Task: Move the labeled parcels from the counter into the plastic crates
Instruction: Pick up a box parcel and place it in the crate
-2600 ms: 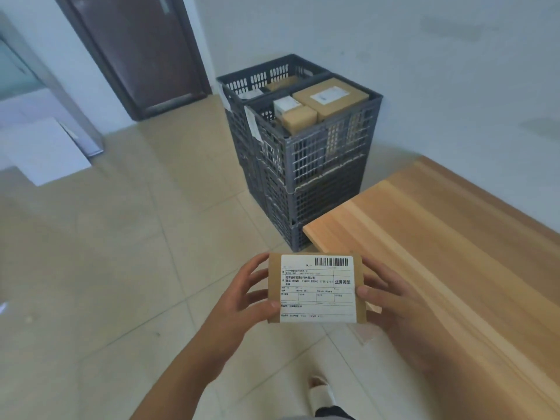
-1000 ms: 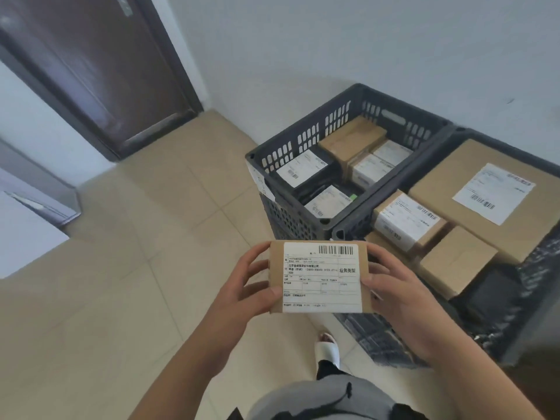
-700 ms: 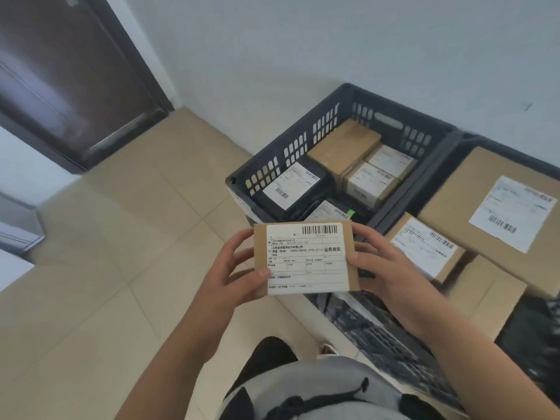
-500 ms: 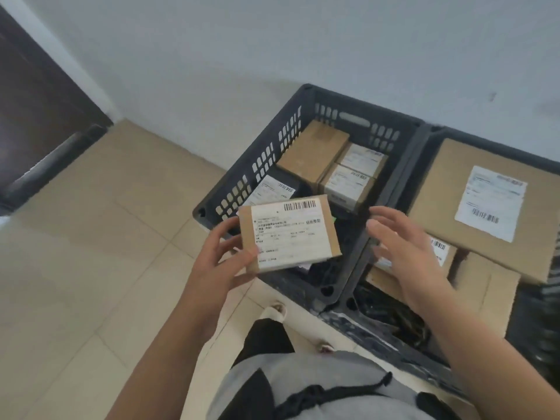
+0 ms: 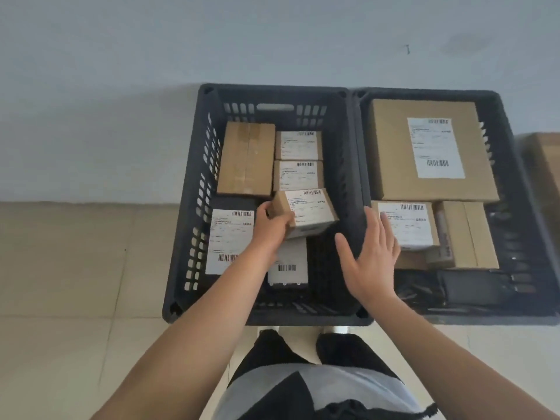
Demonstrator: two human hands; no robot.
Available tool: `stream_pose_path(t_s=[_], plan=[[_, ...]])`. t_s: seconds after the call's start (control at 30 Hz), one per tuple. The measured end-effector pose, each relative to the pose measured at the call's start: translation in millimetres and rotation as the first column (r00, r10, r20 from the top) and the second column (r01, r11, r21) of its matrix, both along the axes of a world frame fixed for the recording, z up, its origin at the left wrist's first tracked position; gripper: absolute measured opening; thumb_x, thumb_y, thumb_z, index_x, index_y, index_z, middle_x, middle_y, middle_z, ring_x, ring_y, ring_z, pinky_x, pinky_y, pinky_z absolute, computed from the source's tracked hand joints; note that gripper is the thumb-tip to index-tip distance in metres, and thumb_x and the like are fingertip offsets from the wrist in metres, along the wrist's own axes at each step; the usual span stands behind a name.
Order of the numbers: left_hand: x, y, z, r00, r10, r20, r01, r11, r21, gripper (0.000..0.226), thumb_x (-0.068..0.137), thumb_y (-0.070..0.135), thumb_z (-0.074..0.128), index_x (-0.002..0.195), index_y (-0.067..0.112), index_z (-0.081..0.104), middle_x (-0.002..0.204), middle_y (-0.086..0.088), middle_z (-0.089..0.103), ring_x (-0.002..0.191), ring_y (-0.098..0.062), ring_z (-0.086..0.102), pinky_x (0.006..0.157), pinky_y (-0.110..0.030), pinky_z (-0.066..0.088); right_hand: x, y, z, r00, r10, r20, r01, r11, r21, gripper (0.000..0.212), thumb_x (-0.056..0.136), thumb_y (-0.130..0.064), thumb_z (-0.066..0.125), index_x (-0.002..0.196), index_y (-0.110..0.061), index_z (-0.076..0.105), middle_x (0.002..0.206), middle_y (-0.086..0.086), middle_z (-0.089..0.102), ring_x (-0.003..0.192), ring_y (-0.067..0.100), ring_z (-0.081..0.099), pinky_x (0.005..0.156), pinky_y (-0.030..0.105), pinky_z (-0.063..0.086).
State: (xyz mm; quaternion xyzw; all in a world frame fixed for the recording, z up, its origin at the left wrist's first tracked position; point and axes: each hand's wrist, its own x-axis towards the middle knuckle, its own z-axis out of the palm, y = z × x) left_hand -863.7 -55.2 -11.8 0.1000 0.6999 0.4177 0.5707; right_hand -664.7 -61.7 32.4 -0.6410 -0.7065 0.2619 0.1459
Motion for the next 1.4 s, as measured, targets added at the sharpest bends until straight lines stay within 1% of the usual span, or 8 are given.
stream_pose_path(t_s=[0.4, 0.67, 0.83, 0.93, 1.03, 1.1, 1.27, 1.4], plan=[[17, 26, -42, 0.985, 0.170, 0.012, -0.170, 0.984, -0.050, 0.058, 0.100, 0.020, 0.067, 0.153, 0.020, 0.044, 0.143, -0.006, 0.061, 0.127, -0.027, 0.060, 0.111, -0.051, 0.049, -4, 2, -1, 0.997, -0.068, 0.025, 0.068, 0.998, 0.008, 0.080, 0.096, -0.067, 0.032, 0.162, -0.023, 0.024, 0.171, 0.000, 0.025, 0.160, 0.019, 0.009, 0.130, 0.051, 0.006], [28, 24, -34, 0.946, 0.318, -0.059, -0.319, 0.948, -0.009, 0.035, 0.107, 0.016, 0.052, 0.142, 0.019, 0.054, 0.117, 0.004, 0.066, 0.104, -0.014, 0.064, 0.083, -0.026, 0.049, -6, 3, -3, 0.996, -0.063, 0.070, 0.062, 0.998, 0.015, 0.083, 0.094, -0.072, 0.028, 0.162, -0.025, 0.022, 0.171, 0.001, 0.024, 0.160, 0.022, 0.011, 0.130, 0.053, 0.008], [23, 21, -29, 0.958, 0.260, -0.123, -0.266, 0.963, -0.033, 0.048, 0.107, 0.012, 0.048, 0.154, 0.020, 0.041, 0.143, -0.005, 0.059, 0.127, -0.026, 0.059, 0.107, -0.044, 0.051, -7, 4, -3, 0.995, -0.061, 0.084, 0.062, 0.998, -0.002, 0.084, 0.093, -0.074, 0.028, 0.162, -0.027, 0.022, 0.172, -0.001, 0.022, 0.160, 0.022, 0.012, 0.129, 0.054, 0.009], [17, 19, -25, 0.958, 0.055, -0.283, -0.064, 0.998, -0.023, 0.068, 0.100, 0.002, 0.057, 0.160, 0.019, 0.030, 0.155, -0.008, 0.046, 0.140, -0.029, 0.047, 0.116, -0.052, 0.043, -7, 5, -3, 0.994, -0.063, 0.085, 0.064, 0.998, -0.001, 0.086, 0.091, -0.076, 0.026, 0.162, -0.028, 0.021, 0.172, -0.001, 0.021, 0.160, 0.023, 0.011, 0.129, 0.056, 0.009], [8, 15, -17, 0.717, -0.194, -0.670, 0.312, 0.948, 0.059, 0.071, 0.088, -0.001, 0.069, 0.150, 0.019, 0.041, 0.153, -0.006, 0.045, 0.145, -0.026, 0.035, 0.122, -0.047, 0.033, -6, 5, -4, 0.994, -0.063, 0.089, 0.064, 0.998, -0.005, 0.085, 0.092, -0.076, 0.027, 0.162, -0.029, 0.021, 0.172, -0.001, 0.020, 0.160, 0.023, 0.011, 0.129, 0.056, 0.009], [1, 21, -14, 0.489, -0.381, -0.785, 0.586, 0.810, -0.028, 0.080, 0.087, 0.007, 0.074, 0.155, 0.022, 0.035, 0.164, -0.007, 0.030, 0.153, -0.028, 0.020, 0.126, -0.046, 0.019, -6, 5, -6, 0.994, -0.060, 0.092, 0.061, 0.998, -0.003, 0.081, 0.095, -0.072, 0.032, 0.162, -0.029, 0.021, 0.172, -0.001, 0.020, 0.160, 0.023, 0.010, 0.129, 0.055, 0.008], [-15, 62, -15, -0.080, -0.738, -0.670, 0.809, 0.345, -0.476, 0.115, 0.082, 0.024, 0.084, 0.165, 0.022, 0.005, 0.173, -0.011, 0.007, 0.159, -0.036, 0.002, 0.128, -0.049, 0.005, -6, 4, -7, 0.993, -0.066, 0.099, 0.066, 0.998, 0.006, 0.078, 0.095, -0.070, 0.034, 0.161, -0.030, 0.021, 0.172, -0.001, 0.021, 0.159, 0.024, 0.012, 0.129, 0.055, 0.009], [-25, 78, -17, -0.209, -0.720, -0.662, 0.809, 0.253, -0.530, 0.110, 0.078, 0.023, 0.084, 0.164, 0.016, 0.015, 0.163, -0.012, 0.034, 0.149, -0.034, 0.032, 0.122, -0.046, 0.028, -6, 5, -8, 0.993, -0.071, 0.098, 0.070, 0.998, 0.006, 0.078, 0.095, -0.069, 0.036, 0.161, -0.030, 0.021, 0.172, -0.001, 0.021, 0.159, 0.024, 0.013, 0.129, 0.056, 0.009]])
